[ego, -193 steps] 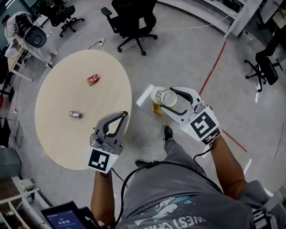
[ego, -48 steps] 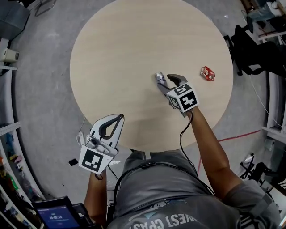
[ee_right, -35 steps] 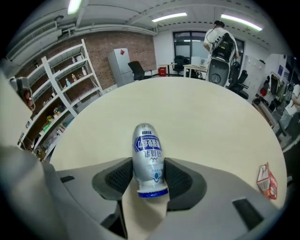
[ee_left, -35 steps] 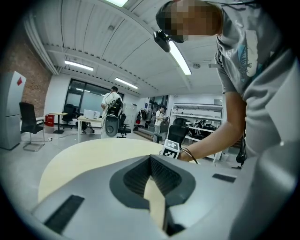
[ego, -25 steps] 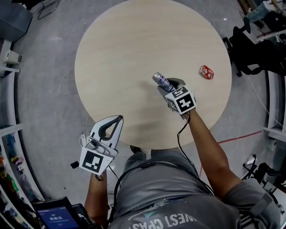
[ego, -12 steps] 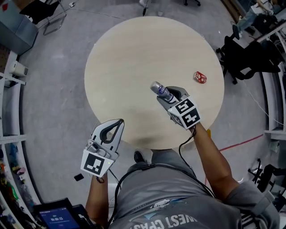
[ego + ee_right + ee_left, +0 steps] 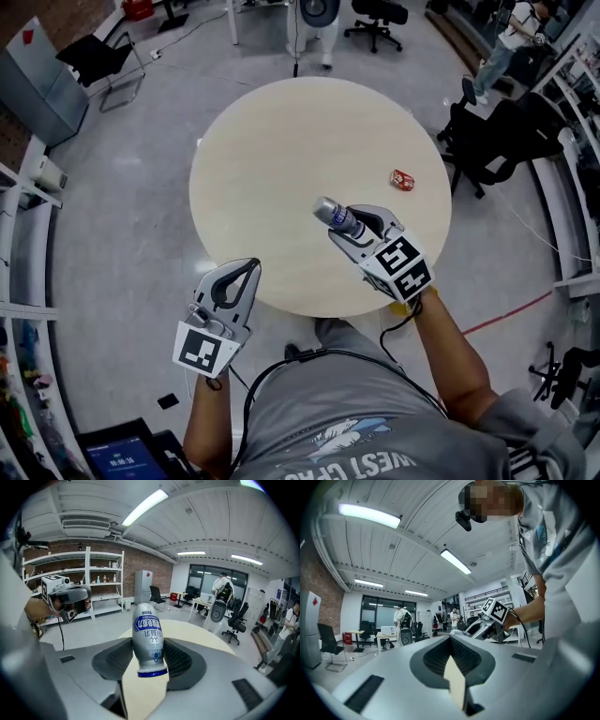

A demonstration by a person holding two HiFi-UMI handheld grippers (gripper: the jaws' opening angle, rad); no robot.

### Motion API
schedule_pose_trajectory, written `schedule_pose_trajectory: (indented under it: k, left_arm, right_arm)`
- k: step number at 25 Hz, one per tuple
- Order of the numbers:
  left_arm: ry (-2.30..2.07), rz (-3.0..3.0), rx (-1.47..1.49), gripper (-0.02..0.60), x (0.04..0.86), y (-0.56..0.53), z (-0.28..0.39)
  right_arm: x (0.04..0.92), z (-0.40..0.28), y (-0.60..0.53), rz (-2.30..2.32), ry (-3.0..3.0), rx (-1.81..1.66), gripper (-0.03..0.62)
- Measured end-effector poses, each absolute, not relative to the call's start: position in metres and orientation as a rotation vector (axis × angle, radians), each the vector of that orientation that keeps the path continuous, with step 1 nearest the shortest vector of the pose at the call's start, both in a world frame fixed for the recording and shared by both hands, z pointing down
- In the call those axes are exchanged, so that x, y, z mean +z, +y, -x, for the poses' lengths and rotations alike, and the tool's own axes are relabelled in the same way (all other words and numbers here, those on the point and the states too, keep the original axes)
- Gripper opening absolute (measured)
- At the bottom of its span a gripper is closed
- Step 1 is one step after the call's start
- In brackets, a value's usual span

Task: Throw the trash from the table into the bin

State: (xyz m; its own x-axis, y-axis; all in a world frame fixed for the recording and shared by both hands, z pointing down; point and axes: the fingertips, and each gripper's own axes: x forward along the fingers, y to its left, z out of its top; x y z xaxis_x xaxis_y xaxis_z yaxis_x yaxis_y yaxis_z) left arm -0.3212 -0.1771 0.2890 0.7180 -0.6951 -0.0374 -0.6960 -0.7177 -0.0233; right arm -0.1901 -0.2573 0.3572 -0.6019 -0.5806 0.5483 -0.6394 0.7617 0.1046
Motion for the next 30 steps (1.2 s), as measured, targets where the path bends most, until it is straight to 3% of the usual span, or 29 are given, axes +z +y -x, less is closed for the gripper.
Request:
schedule_pose_trajectory:
  k: [8, 20, 30]
  left_arm:
    - [1.058, 2.799, 0.162, 0.043, 0.244, -0.133, 0.323]
    - [0.830, 2.791, 0.195, 0.043, 0.216, -0.069, 0.284]
    - [0.466, 2.879, 0.189, 0.043, 0.217, -0.070, 0.180]
  right_arm:
    - [0.287, 0.202, -0.178, -0.930, -2.439, -0.031, 0.207]
    - [0.244, 0.162, -0.074, -1.097, -2.413, -0.125, 0.207]
    - [0.262, 0.061, -0.041, -1.374, -2.261, 0.007, 0.207]
